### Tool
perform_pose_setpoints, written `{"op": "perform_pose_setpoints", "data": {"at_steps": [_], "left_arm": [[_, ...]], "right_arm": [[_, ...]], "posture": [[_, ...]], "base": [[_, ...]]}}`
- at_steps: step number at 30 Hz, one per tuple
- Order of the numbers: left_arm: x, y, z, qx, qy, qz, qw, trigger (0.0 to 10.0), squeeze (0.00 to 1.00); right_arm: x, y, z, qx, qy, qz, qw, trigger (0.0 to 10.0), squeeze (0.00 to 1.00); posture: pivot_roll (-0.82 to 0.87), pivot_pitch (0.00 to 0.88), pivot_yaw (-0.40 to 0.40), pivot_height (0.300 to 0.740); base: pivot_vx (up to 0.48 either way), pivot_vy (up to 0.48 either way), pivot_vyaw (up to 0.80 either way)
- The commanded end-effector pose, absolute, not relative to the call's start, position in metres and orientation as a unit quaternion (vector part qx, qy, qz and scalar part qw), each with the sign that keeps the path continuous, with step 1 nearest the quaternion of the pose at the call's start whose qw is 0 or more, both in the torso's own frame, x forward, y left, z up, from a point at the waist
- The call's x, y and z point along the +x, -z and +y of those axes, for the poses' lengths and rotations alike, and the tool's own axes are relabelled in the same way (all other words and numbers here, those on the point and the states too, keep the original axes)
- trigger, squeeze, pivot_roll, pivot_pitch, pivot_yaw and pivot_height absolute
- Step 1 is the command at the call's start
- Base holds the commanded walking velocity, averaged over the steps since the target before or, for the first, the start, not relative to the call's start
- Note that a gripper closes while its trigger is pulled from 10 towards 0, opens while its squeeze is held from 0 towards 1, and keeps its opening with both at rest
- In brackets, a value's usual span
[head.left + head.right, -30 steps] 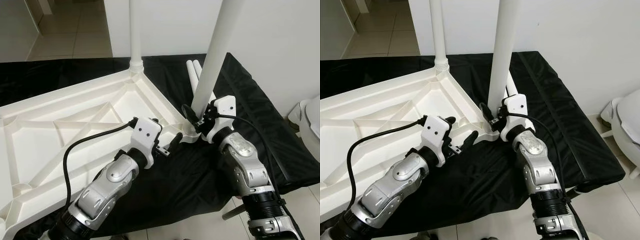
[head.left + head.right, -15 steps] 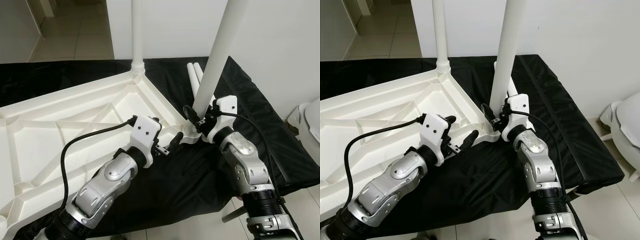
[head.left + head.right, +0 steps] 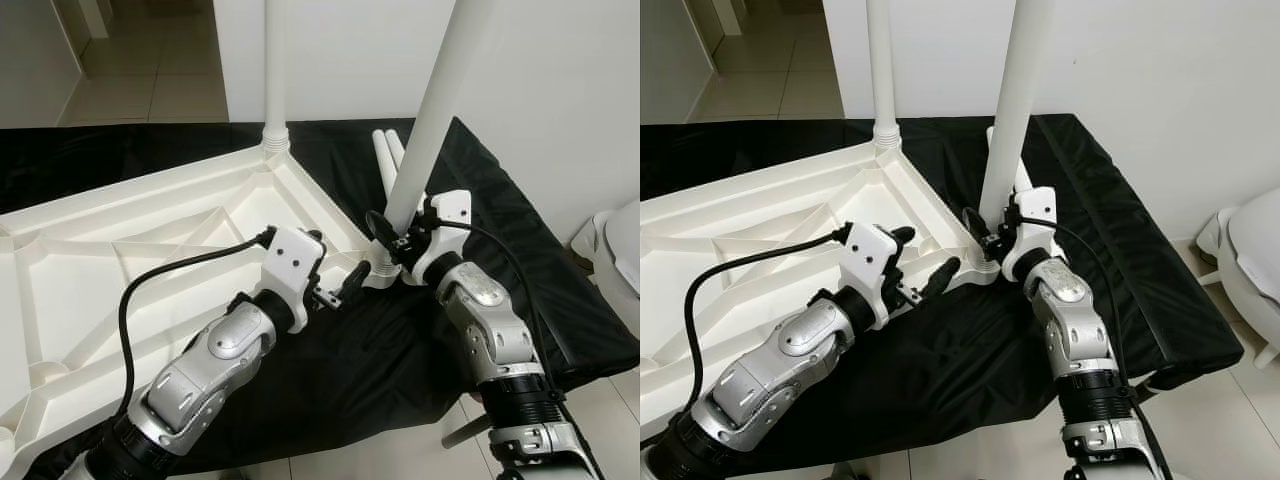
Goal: Building children table
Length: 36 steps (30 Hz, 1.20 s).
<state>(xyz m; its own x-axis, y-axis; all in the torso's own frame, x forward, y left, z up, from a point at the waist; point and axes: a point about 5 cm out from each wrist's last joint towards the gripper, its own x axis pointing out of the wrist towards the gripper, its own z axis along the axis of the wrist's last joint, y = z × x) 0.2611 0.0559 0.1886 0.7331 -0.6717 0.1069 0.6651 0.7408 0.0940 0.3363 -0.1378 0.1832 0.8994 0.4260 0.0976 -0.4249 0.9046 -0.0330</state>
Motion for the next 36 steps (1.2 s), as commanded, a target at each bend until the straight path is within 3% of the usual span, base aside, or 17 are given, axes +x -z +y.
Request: {"op": "perform_pose_setpoints", "data": {"at_steps": [1, 7, 24, 36], "left_arm": [[0.248, -0.188, 0.044, 0.036, 0.488, -0.062, 0.87, 10.0, 0.0], [0.247, -0.189, 0.045, 0.038, 0.488, -0.063, 0.87, 10.0, 0.0], [0.246, -0.192, 0.045, 0.033, 0.486, -0.064, 0.871, 10.0, 0.0], [0.245, -0.193, 0.046, 0.032, 0.481, -0.065, 0.874, 10.0, 0.0]], "right_arm": [[0.334, -0.142, -0.152, 0.041, -0.173, 0.052, 0.983, 10.0, 0.0], [0.338, -0.14, -0.163, 0.058, -0.133, 0.053, 0.988, 10.0, 0.0], [0.34, -0.144, -0.163, 0.06, -0.126, 0.046, 0.989, 10.0, 0.0], [0.337, -0.151, -0.126, 0.064, -0.092, 0.002, 0.994, 10.0, 0.0]], "posture": [[0.0, 0.114, -0.018, 0.74], [0.0, 0.12, -0.015, 0.74], [0.0, 0.127, -0.016, 0.74], [0.02, 0.144, -0.024, 0.74]], "base": [[0.0, 0.0, 0.0], [0.0, 0.0, 0.0], [0.0, 0.0, 0.0], [0.0, 0.0, 0.0]]}}
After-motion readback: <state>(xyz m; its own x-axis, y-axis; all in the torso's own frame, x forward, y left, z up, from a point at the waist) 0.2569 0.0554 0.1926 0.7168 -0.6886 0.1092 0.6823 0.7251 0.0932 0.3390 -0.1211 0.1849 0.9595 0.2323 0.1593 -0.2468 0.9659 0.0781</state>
